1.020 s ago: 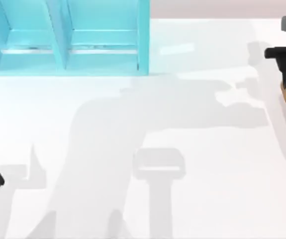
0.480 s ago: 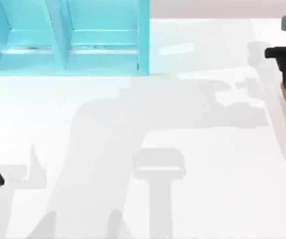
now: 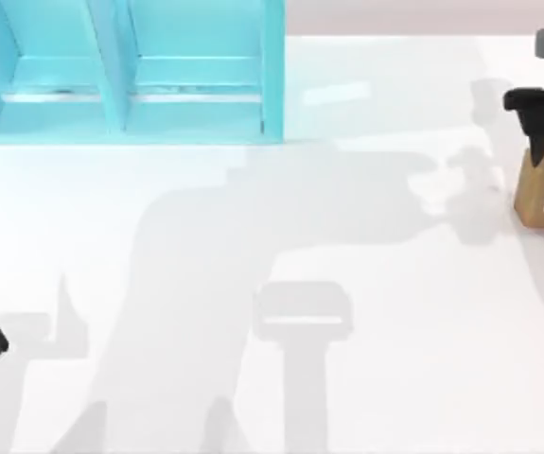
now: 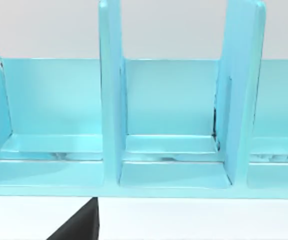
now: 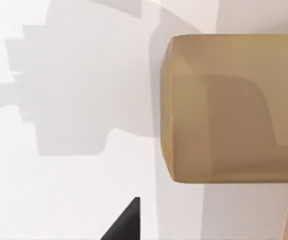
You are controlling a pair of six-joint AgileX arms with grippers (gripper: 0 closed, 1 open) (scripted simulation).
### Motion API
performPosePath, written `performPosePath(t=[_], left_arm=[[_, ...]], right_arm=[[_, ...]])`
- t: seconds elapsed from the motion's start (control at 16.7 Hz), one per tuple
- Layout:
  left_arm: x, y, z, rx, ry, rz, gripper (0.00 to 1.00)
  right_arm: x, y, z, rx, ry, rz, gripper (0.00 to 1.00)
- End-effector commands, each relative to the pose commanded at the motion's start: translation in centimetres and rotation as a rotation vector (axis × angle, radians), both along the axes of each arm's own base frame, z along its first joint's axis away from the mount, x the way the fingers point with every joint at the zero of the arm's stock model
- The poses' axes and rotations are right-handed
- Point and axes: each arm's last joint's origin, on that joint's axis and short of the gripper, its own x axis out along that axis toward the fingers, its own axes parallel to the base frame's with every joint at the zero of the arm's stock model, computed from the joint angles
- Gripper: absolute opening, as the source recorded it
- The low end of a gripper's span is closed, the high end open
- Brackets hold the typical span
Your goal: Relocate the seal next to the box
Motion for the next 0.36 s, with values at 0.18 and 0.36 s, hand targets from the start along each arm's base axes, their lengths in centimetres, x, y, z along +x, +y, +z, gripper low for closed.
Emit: performPosePath(t=[0.18, 0.36], left_arm=[[0.00, 0.00, 0.00, 0.000, 0.000, 0.000, 1.00], [0.00, 0.00, 0.00, 0.000, 0.000, 0.000, 1.00]], right_arm=[[0.00, 0.00, 0.00, 0.000, 0.000, 0.000, 1.00], [0.00, 0.00, 0.00, 0.000, 0.000, 0.000, 1.00]])
